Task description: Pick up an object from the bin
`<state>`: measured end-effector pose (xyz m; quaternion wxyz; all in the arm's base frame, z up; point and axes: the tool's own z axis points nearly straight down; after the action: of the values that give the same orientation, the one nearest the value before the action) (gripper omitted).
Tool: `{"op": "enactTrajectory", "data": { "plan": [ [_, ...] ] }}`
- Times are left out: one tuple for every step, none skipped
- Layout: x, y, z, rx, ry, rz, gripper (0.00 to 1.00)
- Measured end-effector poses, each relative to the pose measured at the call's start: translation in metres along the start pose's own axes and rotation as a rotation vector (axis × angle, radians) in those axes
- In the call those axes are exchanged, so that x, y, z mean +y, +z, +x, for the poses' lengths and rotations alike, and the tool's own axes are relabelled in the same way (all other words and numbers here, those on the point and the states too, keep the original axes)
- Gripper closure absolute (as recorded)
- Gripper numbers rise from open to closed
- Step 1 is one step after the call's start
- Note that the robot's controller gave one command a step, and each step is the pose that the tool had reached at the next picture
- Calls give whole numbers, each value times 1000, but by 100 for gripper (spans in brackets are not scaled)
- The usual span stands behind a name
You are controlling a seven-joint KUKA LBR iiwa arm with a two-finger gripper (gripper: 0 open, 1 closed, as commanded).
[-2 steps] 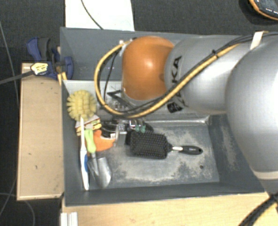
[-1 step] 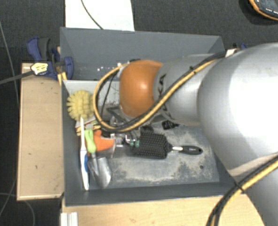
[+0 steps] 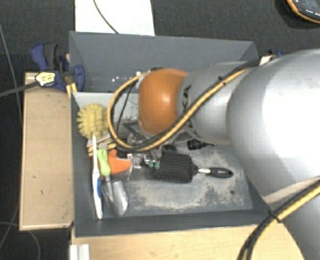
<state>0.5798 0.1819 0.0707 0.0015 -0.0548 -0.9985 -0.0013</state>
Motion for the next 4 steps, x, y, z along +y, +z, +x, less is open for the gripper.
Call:
{"op": "enactTrajectory", "data": {
  "plan": [
    [2,0,-1,0,-36,0,0],
    [1,0,-1,1,-20,-1,0],
    [1,-1,-3,-3,-30,-2,100],
    [1,-1,-3,-3,-30,-2,100]
  ]
}}
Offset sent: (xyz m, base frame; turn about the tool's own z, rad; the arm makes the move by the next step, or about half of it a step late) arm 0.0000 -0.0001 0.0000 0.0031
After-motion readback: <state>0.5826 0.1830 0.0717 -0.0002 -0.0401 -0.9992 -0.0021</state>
